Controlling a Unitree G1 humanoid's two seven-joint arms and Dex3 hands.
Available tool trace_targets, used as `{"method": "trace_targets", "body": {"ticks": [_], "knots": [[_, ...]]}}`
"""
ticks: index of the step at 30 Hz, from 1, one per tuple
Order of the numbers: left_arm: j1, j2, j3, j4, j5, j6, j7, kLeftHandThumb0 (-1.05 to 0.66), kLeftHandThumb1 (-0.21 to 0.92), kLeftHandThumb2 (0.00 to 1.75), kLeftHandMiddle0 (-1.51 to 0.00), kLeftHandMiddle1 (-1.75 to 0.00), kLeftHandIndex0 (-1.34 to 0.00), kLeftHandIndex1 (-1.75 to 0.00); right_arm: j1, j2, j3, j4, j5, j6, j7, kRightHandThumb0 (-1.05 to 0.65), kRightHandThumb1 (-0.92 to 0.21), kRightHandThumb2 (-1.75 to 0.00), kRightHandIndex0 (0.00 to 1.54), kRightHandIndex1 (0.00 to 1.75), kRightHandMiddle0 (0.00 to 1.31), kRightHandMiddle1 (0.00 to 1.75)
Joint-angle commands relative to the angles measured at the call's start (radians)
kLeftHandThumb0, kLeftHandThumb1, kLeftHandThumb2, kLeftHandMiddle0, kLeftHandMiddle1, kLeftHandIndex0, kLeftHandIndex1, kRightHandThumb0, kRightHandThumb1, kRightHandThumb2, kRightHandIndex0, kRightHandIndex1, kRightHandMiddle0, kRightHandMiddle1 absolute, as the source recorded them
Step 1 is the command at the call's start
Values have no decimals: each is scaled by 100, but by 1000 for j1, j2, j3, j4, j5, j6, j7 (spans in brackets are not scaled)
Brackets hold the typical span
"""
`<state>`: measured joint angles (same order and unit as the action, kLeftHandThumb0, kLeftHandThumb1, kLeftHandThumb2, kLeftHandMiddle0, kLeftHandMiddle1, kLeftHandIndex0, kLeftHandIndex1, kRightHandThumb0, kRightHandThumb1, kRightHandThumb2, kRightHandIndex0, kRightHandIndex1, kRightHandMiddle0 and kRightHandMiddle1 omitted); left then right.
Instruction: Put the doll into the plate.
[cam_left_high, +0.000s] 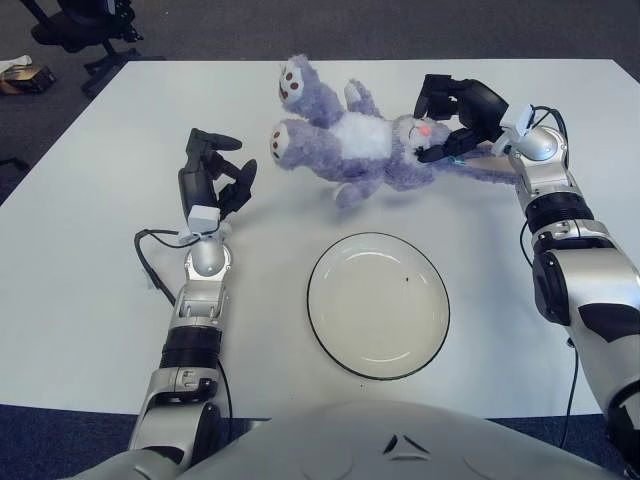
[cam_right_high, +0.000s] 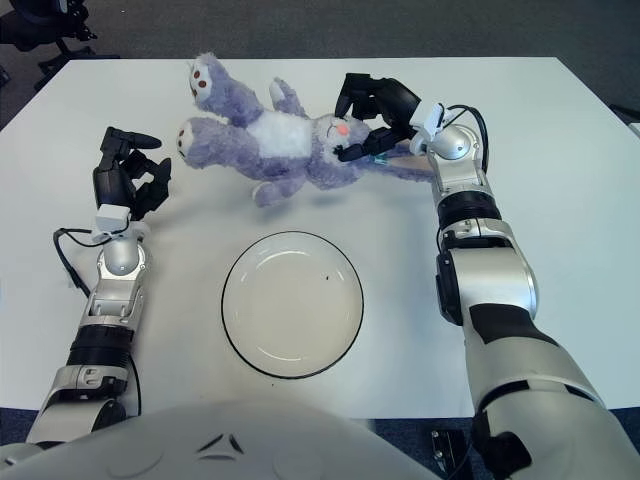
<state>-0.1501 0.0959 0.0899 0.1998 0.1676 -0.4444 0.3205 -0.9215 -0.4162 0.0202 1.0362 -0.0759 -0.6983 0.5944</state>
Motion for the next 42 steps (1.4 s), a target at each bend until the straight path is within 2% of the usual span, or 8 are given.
{"method": "trace_targets", "body": {"ticks": [1, 8, 21, 35, 38, 40, 41, 42], "knots": [[75, -25, 0, 59, -5, 12, -3, -35, 92, 36, -83, -175, -36, -159, 1, -12, 4, -10, -13, -19, -23, -20, -83, -5, 93, 175, 75, 175], [76, -25, 2, 55, -6, 15, -5, -35, 92, 36, -83, -175, -36, -159, 4, -24, 32, -4, -73, -39, -97, -21, -84, -4, 93, 175, 75, 175], [83, -27, 1, 45, -3, 19, -5, -35, 92, 36, -83, -175, -36, -159, 3, -71, 108, 15, -234, -141, -288, -22, -88, -3, 91, 175, 73, 175], [83, -27, -1, 47, 2, 13, -3, -35, 92, 36, -83, -175, -37, -158, 2, -94, 159, 21, -331, -164, -442, -22, -91, -3, 89, 175, 72, 175], [83, -26, -1, 47, 3, 13, -2, -35, 92, 36, -83, -175, -37, -158, 2, -95, 166, 18, -348, -154, -480, -23, -91, -2, 86, 175, 69, 175], [84, -27, -1, 46, 4, 13, -1, -35, 92, 36, -83, -175, -37, -158, 4, -95, 168, 16, -356, -145, -502, -27, -92, -5, 75, 175, 58, 175], [84, -28, -2, 45, 5, 13, -1, -35, 92, 36, -83, -175, -37, -158, 5, -95, 168, 14, -357, -141, -512, -28, -92, -5, 74, 175, 56, 175], [84, -28, -2, 45, 5, 13, 0, -35, 92, 36, -83, -175, -37, -158, 8, -94, 166, 9, -356, -138, -520, -31, -92, -11, 68, 175, 55, 163]]}}
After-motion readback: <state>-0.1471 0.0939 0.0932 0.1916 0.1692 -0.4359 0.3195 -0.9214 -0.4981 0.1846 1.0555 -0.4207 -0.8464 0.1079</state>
